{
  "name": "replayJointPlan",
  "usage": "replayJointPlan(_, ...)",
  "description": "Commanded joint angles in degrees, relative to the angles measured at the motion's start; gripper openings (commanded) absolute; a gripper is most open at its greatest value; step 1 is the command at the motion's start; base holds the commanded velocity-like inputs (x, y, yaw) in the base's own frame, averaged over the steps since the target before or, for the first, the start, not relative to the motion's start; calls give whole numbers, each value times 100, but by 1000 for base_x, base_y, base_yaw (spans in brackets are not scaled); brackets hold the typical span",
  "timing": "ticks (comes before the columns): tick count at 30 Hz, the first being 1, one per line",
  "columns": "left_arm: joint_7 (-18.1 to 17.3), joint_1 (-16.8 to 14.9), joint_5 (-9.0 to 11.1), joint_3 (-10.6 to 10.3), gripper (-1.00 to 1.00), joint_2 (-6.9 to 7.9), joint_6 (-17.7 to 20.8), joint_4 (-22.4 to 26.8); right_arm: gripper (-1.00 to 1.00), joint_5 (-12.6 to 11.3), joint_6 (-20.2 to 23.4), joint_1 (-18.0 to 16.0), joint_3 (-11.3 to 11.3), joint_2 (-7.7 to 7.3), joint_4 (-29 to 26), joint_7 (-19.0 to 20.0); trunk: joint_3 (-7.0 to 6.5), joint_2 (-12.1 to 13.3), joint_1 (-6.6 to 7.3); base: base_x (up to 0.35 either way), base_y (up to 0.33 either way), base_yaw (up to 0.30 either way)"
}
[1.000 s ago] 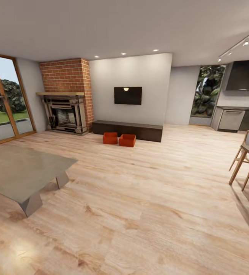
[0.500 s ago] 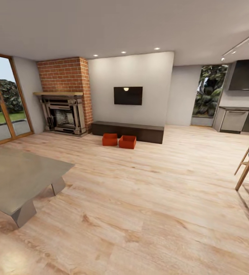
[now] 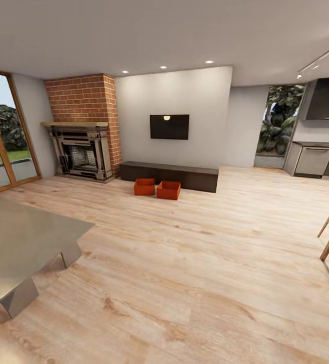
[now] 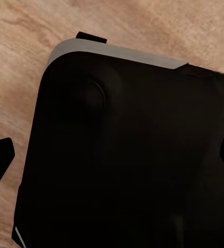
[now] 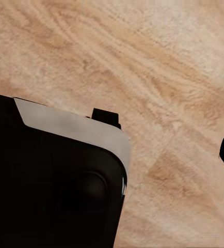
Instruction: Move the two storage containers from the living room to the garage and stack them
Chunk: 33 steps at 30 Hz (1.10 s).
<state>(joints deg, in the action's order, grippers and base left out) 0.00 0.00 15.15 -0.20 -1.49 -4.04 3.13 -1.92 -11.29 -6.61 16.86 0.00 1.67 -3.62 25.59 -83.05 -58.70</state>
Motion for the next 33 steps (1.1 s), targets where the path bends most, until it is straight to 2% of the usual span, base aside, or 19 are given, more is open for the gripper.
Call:
replayJointPlan(1, 0, 0, 32, -5, 100, -1, -12, 3, 100, -19, -31, -7, 45, 3, 18, -16, 5, -2, -3, 322, 0, 0)
replayJointPlan(33, 0, 0, 32, -5, 100, -1, -12, 3, 100, -19, -31, -8, 45, 5, 18, -16, 5, -2, -3, 322, 0, 0)
